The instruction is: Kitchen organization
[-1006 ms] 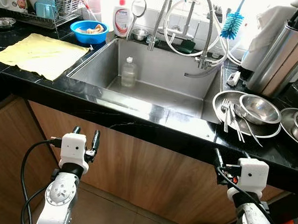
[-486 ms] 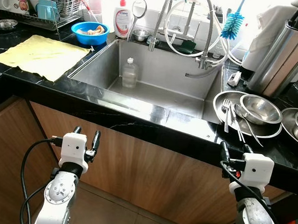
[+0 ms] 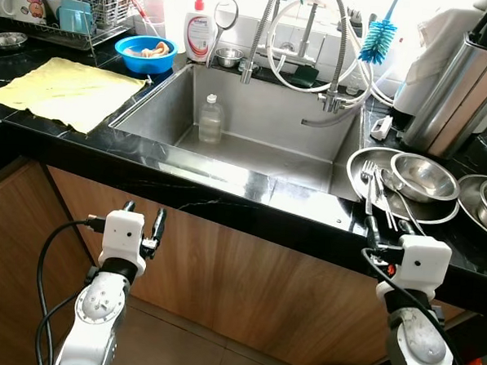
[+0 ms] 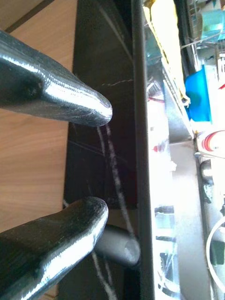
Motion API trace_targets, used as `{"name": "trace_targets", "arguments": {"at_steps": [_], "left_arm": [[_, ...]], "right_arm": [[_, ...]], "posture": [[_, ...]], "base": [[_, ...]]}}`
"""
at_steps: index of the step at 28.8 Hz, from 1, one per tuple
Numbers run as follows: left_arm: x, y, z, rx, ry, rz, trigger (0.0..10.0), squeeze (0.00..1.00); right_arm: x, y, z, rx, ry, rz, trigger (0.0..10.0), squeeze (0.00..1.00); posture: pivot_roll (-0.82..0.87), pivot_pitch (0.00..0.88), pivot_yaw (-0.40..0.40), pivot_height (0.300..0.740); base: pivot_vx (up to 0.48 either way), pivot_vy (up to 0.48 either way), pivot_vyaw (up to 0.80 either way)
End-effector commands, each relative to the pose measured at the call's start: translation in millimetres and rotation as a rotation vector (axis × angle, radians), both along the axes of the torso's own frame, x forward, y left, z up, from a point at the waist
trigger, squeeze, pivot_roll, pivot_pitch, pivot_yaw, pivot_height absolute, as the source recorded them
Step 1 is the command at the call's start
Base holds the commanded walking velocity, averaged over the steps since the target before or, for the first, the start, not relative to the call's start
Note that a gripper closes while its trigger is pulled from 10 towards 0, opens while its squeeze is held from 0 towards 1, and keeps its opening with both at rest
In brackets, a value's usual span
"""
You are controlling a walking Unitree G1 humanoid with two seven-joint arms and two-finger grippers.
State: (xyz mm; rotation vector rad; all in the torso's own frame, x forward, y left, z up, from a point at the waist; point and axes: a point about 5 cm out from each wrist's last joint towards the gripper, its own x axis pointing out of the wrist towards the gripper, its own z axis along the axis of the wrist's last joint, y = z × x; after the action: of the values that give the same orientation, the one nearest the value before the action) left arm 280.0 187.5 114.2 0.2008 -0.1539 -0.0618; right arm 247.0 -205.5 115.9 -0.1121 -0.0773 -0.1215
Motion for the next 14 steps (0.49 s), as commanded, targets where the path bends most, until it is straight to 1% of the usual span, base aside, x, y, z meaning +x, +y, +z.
{"name": "trace_targets", "arguments": {"at_steps": [1, 7, 14], "left_arm": [[1.7, 0.3, -2.9, 0.011, 0.012, -0.01, 10.0, 0.0], [0.6, 1.3, -4.4, 0.018, 0.016, -0.008, 10.0, 0.0], [0.3, 2.8, -5.4, 0.022, 0.021, -0.003, 10.0, 0.0]], "right_arm": [[2.8, -6.6, -0.7, 0.006, 0.013, -0.027, 10.0, 0.0], [7.8, -5.4, -1.6, 0.013, 0.022, -0.038, 10.0, 0.0], [9.1, -3.6, -2.3, 0.013, 0.029, -0.033, 10.0, 0.0]], "posture": [[0.0, 0.0, -0.073, 0.74], [0.01, 0.0, -0.076, 0.74], [0.01, 0.0, -0.078, 0.74]], "base": [[0.0, 0.0, 0.0], [0.0, 0.0, 0.0], [0.0, 0.0, 0.0]]}}
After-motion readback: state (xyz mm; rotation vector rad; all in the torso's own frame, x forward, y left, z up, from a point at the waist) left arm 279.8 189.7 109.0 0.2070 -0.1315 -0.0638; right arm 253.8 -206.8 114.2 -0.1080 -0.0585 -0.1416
